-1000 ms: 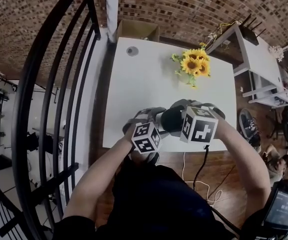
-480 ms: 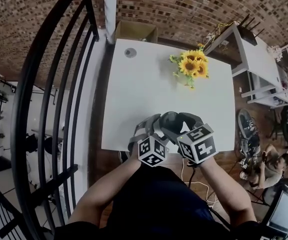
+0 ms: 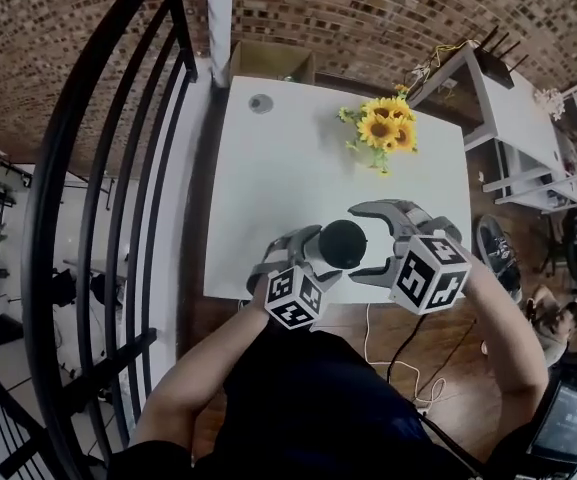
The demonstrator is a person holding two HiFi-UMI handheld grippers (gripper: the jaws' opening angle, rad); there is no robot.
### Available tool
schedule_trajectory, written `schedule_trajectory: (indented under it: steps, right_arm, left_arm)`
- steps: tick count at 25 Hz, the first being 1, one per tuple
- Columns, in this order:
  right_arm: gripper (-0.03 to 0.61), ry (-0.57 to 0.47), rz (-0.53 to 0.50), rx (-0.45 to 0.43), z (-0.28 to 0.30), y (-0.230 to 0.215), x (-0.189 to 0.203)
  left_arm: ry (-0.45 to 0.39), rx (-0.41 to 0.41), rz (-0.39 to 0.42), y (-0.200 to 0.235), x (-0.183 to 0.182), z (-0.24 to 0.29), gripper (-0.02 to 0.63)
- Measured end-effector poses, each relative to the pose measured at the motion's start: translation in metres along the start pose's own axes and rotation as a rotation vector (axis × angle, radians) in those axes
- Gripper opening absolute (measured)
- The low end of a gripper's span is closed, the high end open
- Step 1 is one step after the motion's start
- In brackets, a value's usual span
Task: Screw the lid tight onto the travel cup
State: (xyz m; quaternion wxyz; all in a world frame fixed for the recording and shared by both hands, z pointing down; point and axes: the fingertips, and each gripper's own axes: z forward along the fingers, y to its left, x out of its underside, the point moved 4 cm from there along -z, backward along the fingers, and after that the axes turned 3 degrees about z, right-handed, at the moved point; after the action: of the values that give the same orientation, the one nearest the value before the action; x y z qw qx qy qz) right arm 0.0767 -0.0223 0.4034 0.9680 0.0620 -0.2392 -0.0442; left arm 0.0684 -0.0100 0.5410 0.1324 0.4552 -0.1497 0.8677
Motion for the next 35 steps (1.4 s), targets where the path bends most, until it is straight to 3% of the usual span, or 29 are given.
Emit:
schedule_trajectory:
  steps: [3, 5, 7, 10, 12, 16, 18, 21, 25, 27, 29, 32, 35]
  right_arm:
    - [0.439, 0.17, -0.192, -0.149, 0.026, 0.002, 0.008]
    - [0.438, 0.201, -0.234, -0.233, 0.041, 0.005, 0.004]
    - [0.43, 0.199, -0.199, -0.266, 0.045, 0.004, -0.001]
    - [0.4, 0.178, -0.003, -0.219, 0.042, 0.002, 0.001]
    - [0.399, 0.151, 0.198, -0.099, 0.042, -0.002, 0.003]
    - [0.399, 0.011, 0.724, 0.195, 0.039, -0.008, 0.011]
    - [0.4, -0.042, 0.833, 0.264, 0.038, -0.008, 0.016]
    - [0.408, -0.054, 0.758, 0.212, 0.033, -0.004, 0.012]
    - [0.436, -0.019, 0.335, -0.037, 0.019, 0.003, 0.001]
    - [0.436, 0.064, 0.108, -0.125, 0.019, 0.002, 0.007]
    - [0.436, 0.149, -0.041, -0.189, 0.028, 0.002, 0.016]
    - [0.403, 0.156, -0.034, -0.22, 0.037, -0.001, 0.017]
    - [0.397, 0.116, 0.174, -0.136, 0.035, -0.002, 0.019]
  left_arm:
    - [0.014, 0.029, 0.035, 0.003, -0.002, 0.005, 0.434]
    - [0.021, 0.036, 0.029, 0.008, -0.002, 0.006, 0.434]
    - [0.03, 0.029, 0.016, 0.011, -0.003, 0.006, 0.433]
    - [0.041, 0.016, 0.019, 0.012, -0.005, 0.01, 0.397]
    - [0.036, 0.006, 0.017, 0.011, -0.006, 0.011, 0.397]
    - [0.012, -0.029, -0.018, 0.009, -0.004, 0.009, 0.396]
    - [0.004, -0.037, -0.031, 0.008, -0.004, 0.009, 0.394]
    - [-0.003, -0.036, -0.029, 0.006, -0.004, 0.009, 0.396]
    - [-0.012, -0.014, -0.023, 0.007, -0.002, 0.009, 0.396]
    - [-0.01, -0.003, -0.016, 0.007, -0.003, 0.01, 0.396]
    - [-0.003, 0.005, -0.012, 0.008, -0.003, 0.01, 0.396]
    - [0.011, 0.005, -0.013, 0.009, -0.004, 0.01, 0.396]
    - [0.012, -0.002, -0.011, 0.006, -0.003, 0.011, 0.394]
